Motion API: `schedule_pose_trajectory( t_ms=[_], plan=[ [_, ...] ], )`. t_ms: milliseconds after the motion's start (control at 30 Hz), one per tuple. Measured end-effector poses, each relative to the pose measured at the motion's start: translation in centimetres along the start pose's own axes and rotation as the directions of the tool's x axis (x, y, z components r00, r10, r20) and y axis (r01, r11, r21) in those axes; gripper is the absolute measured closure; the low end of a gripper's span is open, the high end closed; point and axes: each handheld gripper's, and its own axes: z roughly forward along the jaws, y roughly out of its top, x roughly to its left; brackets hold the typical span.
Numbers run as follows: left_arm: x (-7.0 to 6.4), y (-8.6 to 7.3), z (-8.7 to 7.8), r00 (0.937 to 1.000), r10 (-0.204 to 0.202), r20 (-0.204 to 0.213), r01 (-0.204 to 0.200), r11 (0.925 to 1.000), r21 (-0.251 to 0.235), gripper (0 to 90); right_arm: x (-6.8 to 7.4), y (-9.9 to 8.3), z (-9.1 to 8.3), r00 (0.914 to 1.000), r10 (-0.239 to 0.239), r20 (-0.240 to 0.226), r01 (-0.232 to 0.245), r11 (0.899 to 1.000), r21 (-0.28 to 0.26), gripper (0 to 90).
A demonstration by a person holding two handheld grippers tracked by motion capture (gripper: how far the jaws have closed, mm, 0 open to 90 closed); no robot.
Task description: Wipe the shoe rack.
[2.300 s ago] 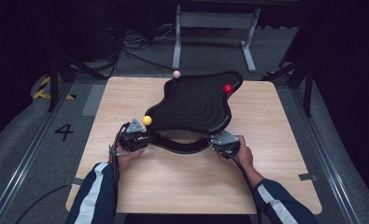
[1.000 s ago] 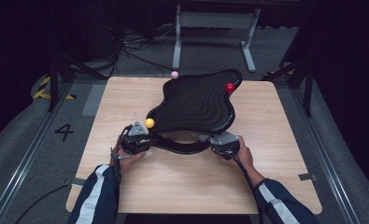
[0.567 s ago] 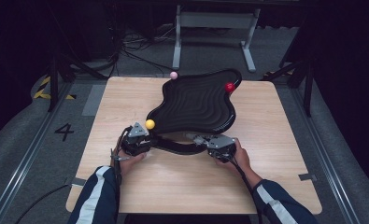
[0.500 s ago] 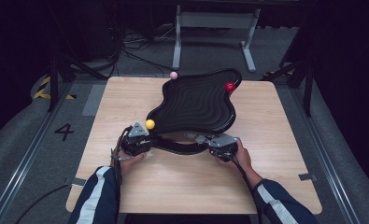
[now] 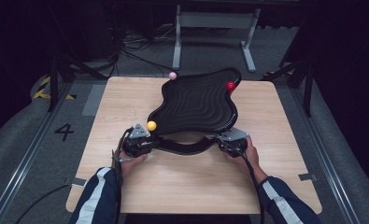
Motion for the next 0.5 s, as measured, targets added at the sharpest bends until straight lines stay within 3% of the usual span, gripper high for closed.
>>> schedule_pose_trajectory(
  t_ms=[33, 200, 400, 500],
  plan=[
    [-0.2, -0.1, 0.0, 0.9999, -0.007, 0.013, 0.007, 1.0000, -0.001, 72.9, 0.1, 0.0, -0.1, 1.0000, -0.009, -0.005, 0.009, 1.000, 0.005, 79.0],
    [-1.0, -0.1, 0.0, 1.0000, -0.006, 0.004, 0.006, 1.0000, -0.004, 72.9, 0.9, 0.3, -0.5, 0.9988, -0.038, -0.030, 0.039, 0.999, 0.016, 78.9],
    [-1.1, -0.2, -0.1, 0.9999, -0.009, 0.009, 0.009, 1.0000, 0.002, 72.4, 2.1, 0.7, -0.6, 0.9940, -0.081, -0.073, 0.083, 0.996, 0.019, 78.7],
    [-1.5, -0.2, 0.0, 0.9999, 0.005, 0.011, -0.005, 1.0000, -0.001, 72.4, 3.3, 0.9, -0.5, 0.9837, -0.160, -0.082, 0.162, 0.986, 0.023, 78.7]
  ],
)
